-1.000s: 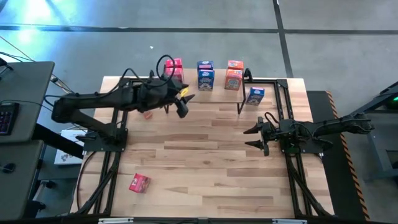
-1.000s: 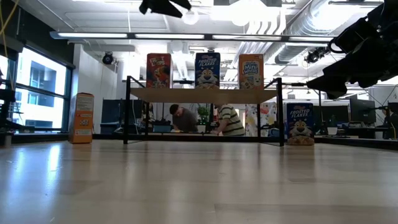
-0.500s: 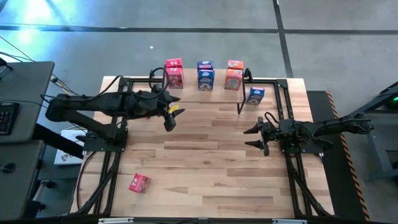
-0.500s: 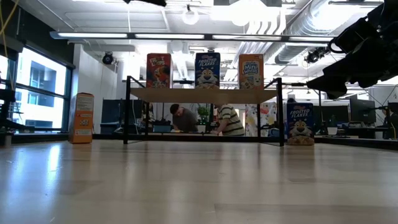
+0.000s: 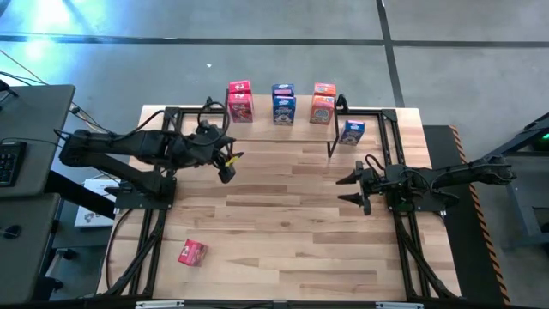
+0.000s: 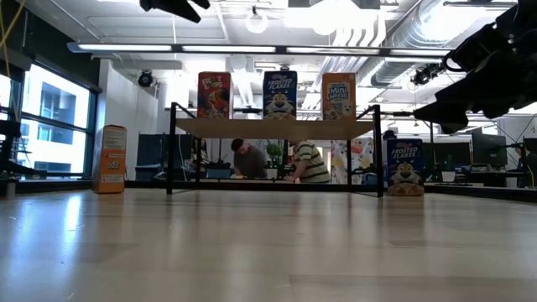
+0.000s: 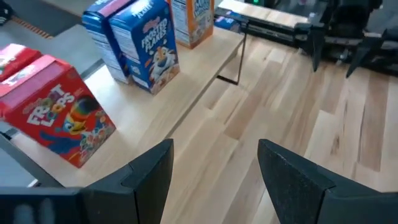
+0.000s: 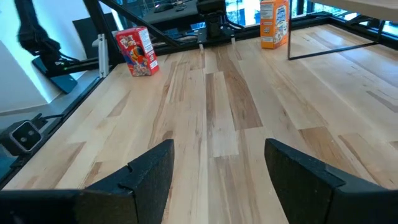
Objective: Stack cereal on shelf
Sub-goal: Put the blue cereal box on the shelf
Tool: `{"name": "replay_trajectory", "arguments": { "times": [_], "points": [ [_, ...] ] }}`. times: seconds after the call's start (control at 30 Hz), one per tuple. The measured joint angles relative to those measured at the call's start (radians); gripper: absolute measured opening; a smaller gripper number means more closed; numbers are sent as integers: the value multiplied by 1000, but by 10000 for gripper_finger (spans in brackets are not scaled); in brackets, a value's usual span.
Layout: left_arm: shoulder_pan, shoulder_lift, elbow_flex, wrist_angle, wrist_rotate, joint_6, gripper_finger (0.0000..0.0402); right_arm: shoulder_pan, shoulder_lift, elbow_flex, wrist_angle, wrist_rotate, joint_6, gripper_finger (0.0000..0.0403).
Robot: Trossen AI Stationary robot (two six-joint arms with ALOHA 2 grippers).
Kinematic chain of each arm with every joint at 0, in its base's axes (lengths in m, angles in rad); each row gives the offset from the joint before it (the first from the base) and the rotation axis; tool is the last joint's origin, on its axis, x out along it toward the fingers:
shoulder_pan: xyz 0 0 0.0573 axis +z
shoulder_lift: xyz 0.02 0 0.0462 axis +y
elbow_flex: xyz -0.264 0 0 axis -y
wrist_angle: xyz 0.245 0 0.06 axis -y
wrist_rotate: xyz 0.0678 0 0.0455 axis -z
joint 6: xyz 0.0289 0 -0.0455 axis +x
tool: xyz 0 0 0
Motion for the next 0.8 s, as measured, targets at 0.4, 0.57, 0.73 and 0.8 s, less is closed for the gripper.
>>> {"name": "replay_trajectory", "arguments": {
  "times": [0.4, 0.57, 0.73, 0.8],
  "points": [
    [-2, -39, -107, 0, -12, -116, 223, 0, 1, 18, 57, 96, 15, 244],
    [-2, -40, -107, 2, -12, -118, 223, -1, 1, 75, 33, 163, -17, 244],
    [-2, -40, -107, 8, -12, -118, 223, -1, 6, 196, -167, 211, -45, 244],
    [-2, -40, -107, 8, -12, -118, 223, -1, 16, 256, -275, 255, -46, 244]
  ]
}}
